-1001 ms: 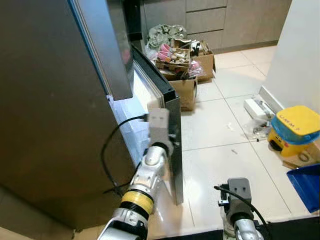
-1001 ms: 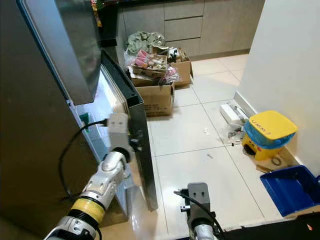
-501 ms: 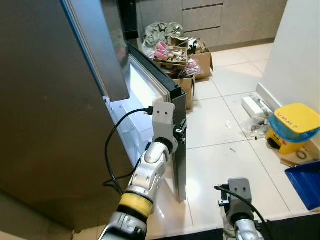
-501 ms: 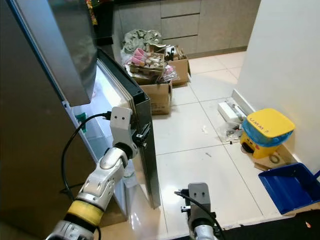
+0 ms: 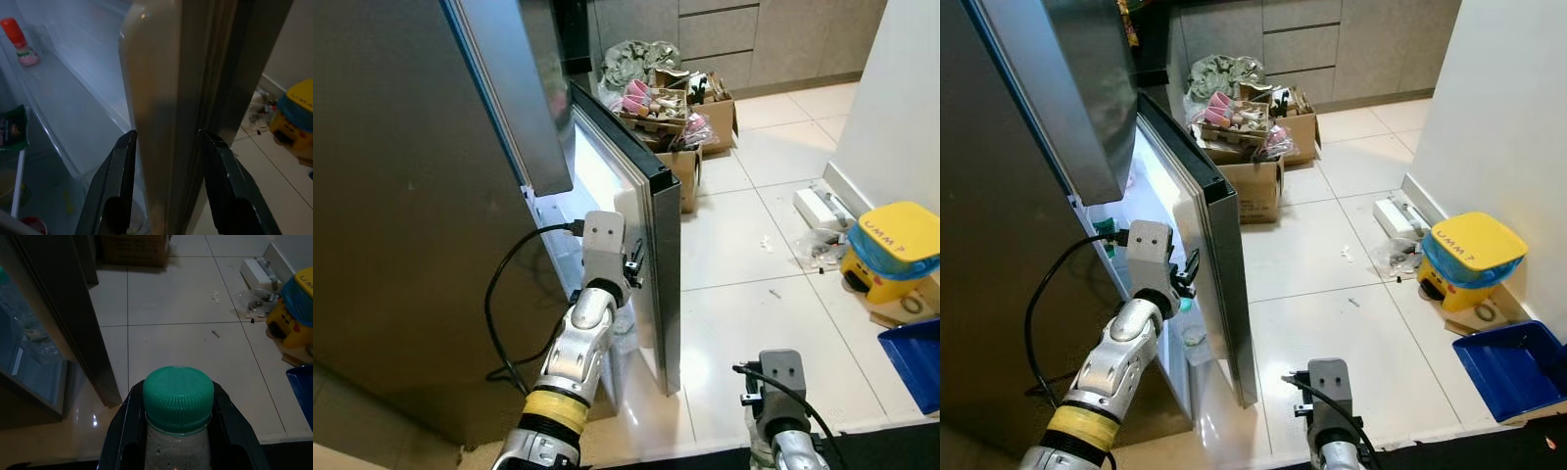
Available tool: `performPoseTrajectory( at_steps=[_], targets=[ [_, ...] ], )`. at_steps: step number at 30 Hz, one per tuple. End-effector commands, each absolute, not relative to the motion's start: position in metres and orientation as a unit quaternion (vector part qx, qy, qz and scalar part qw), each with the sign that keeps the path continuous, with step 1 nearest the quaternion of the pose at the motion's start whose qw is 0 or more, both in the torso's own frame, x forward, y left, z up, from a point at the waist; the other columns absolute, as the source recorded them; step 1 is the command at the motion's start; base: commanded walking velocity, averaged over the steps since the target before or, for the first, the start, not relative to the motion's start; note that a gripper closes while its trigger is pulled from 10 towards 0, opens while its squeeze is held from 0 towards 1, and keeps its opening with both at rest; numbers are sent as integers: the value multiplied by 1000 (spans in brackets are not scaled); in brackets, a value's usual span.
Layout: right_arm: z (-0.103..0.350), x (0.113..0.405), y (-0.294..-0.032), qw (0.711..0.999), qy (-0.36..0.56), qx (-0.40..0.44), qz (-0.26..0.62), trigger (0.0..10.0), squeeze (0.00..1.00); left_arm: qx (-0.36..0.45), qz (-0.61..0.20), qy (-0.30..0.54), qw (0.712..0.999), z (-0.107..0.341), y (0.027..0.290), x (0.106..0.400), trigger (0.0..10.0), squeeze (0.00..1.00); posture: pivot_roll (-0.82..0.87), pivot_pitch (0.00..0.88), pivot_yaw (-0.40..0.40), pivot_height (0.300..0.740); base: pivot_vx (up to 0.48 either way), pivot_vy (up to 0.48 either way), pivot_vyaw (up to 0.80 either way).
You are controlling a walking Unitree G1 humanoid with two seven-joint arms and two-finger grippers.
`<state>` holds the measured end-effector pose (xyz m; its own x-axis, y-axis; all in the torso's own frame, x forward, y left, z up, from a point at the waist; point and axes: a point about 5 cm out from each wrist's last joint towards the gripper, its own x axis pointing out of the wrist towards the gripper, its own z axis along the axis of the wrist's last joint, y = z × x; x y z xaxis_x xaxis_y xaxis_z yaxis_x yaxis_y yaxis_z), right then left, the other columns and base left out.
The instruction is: Restocking fridge
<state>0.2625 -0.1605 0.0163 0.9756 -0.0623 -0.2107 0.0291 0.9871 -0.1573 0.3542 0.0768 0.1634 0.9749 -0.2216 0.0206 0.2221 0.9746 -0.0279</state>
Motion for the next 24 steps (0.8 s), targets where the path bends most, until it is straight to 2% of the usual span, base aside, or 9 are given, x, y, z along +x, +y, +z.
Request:
performPoseTrajectory(
  at_steps=[1,6,19,20,24],
  targets=[
    [13,259,-158,990,118,-76,-19,10000,0,-23,-102,3,995,156,72,356,10000,0,-153,167,95,707,0,0,0],
    [13,258,-157,990,116,-76,-20,10000,0,-25,-59,7,998,157,70,367,10000,0,-168,179,104,707,0,0,0],
    [13,257,-156,990,116,-76,-21,10000,0,-19,-39,6,999,167,53,383,10000,0,-176,194,117,707,0,0,0],
    [14,257,-156,990,115,-76,-21,10000,0,-25,-52,4,998,172,39,383,10000,0,-181,194,123,707,0,0,0],
    [15,258,-156,990,113,-76,-21,10000,0,-46,-85,7,995,177,9,378,10000,0,-193,194,127,707,0,0,0]
  ],
)
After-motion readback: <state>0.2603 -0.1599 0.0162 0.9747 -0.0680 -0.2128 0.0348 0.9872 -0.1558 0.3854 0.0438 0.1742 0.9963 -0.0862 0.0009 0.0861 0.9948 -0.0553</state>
